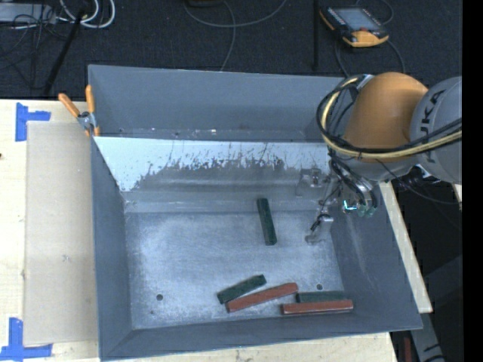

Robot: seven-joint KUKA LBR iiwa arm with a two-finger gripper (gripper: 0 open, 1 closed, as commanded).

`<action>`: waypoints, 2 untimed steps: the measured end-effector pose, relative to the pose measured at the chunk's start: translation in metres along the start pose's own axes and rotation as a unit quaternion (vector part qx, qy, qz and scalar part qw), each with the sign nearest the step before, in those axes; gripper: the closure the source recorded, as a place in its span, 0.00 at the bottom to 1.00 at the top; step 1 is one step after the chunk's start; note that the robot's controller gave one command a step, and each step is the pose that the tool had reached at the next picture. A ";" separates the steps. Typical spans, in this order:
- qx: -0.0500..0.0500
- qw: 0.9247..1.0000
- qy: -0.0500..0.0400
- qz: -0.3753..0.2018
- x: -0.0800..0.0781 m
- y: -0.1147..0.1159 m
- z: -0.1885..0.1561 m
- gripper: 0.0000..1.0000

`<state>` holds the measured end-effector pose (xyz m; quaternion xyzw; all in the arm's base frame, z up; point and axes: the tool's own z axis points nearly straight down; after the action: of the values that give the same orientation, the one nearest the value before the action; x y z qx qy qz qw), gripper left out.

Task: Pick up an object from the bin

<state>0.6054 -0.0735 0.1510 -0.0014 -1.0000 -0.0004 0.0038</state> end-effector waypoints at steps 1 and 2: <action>-0.001 0.998 0.002 0.064 0.080 0.024 0.056 0.00; -0.001 0.996 0.000 0.086 0.115 0.098 0.083 0.00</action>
Offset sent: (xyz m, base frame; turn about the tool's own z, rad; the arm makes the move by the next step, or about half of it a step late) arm -0.0765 0.0227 -0.0522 0.1278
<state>0.4897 0.0249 0.0685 -0.0873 -0.9962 -0.0014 0.0035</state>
